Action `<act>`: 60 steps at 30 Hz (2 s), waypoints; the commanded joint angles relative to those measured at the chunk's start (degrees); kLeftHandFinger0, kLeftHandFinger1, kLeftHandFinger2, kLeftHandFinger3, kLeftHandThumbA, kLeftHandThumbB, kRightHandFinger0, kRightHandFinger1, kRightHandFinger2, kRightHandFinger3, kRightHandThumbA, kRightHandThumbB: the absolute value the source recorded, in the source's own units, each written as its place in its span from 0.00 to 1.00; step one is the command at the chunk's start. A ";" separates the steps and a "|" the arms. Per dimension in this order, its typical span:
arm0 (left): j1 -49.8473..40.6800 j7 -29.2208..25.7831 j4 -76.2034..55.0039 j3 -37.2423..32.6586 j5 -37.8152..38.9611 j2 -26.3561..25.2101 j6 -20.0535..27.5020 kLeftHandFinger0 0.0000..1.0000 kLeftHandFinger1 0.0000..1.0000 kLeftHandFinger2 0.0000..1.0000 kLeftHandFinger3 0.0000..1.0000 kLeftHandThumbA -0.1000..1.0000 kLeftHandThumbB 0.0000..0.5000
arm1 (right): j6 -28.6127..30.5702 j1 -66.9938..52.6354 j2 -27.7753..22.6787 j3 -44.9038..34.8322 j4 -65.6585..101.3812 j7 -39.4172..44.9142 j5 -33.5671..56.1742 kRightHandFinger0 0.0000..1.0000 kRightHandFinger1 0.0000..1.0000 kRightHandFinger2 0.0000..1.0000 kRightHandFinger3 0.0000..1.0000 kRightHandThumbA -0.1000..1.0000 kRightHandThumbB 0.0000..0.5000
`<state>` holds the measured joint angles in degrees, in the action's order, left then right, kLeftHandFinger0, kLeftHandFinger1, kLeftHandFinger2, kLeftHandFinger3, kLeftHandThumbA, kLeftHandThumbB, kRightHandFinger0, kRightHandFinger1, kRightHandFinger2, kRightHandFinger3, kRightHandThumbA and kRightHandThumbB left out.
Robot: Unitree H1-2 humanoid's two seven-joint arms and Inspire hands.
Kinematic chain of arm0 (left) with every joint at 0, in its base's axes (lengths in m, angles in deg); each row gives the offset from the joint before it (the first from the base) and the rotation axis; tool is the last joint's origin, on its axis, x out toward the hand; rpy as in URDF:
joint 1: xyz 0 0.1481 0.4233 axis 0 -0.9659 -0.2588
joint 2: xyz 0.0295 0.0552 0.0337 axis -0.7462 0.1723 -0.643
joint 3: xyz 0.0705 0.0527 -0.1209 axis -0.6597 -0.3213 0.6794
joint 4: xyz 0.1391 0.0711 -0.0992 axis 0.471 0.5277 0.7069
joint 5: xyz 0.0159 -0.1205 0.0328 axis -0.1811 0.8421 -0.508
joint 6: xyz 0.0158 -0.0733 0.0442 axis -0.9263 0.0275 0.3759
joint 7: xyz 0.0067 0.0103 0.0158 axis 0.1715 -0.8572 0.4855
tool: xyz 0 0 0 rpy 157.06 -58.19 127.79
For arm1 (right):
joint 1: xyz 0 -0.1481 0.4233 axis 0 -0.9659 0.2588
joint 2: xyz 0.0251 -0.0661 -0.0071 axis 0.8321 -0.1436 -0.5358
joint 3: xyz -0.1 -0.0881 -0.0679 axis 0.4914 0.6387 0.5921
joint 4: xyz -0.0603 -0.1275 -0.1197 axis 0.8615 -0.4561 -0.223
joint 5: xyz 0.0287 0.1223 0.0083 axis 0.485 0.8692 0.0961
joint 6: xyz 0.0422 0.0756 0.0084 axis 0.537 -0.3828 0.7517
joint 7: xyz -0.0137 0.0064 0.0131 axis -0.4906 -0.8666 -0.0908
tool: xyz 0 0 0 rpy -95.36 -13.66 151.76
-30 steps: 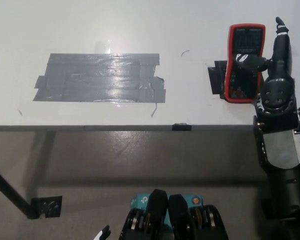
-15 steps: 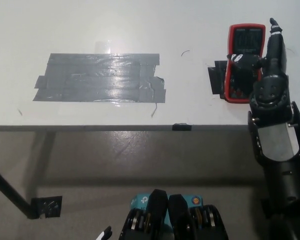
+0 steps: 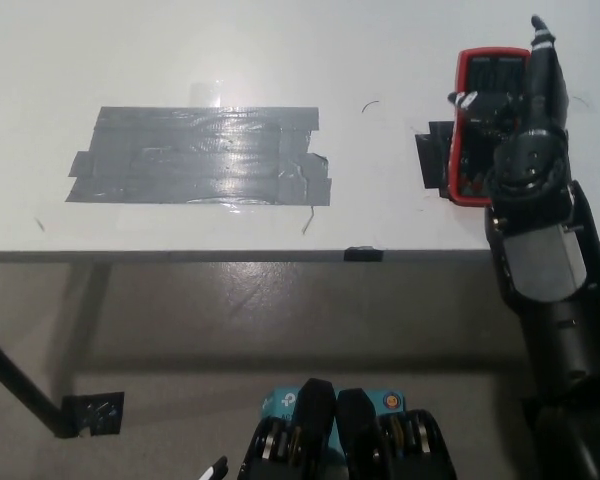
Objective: The robot first picks the multimeter with right hand and then unfolds the black stand on the back of it using left hand
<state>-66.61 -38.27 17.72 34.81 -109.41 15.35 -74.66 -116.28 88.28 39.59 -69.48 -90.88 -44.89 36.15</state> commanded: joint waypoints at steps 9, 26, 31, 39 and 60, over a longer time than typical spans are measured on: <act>0.18 -2.71 -0.75 0.28 -2.51 -0.38 3.03 1.00 1.00 1.00 1.00 0.76 0.09 | -0.19 8.71 1.00 0.91 -4.79 -5.14 -1.36 1.00 1.00 1.00 1.00 1.00 0.91; -1.19 -1.50 -1.53 -0.01 -2.46 -1.16 2.30 1.00 1.00 1.00 1.00 0.76 0.09 | -0.19 8.37 -0.38 1.24 -9.14 -6.03 -0.47 1.00 1.00 1.00 1.00 1.00 0.90; -1.02 -2.06 -1.05 -0.13 -2.75 -1.17 2.88 1.00 0.99 0.99 1.00 0.76 0.09 | -0.19 9.40 -1.10 0.94 -10.69 -6.00 0.67 1.00 1.00 1.00 1.00 1.00 0.89; -0.96 -2.25 -0.99 -0.39 -3.33 -1.29 3.27 0.99 0.98 0.98 1.00 0.76 0.09 | -0.17 10.71 -2.00 1.56 -15.33 -5.95 1.52 1.00 1.00 1.00 1.00 1.00 0.91; 0.36 -1.47 -1.82 -1.33 -4.37 -1.21 2.45 0.96 0.97 0.98 1.00 0.77 0.10 | 4.39 15.09 -1.82 0.51 -31.68 -11.32 6.49 1.00 1.00 1.00 1.00 0.88 0.94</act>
<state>-66.07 -38.83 17.74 33.94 -113.15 14.68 -73.99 -114.45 99.52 38.05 -68.84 -119.66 -52.39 40.77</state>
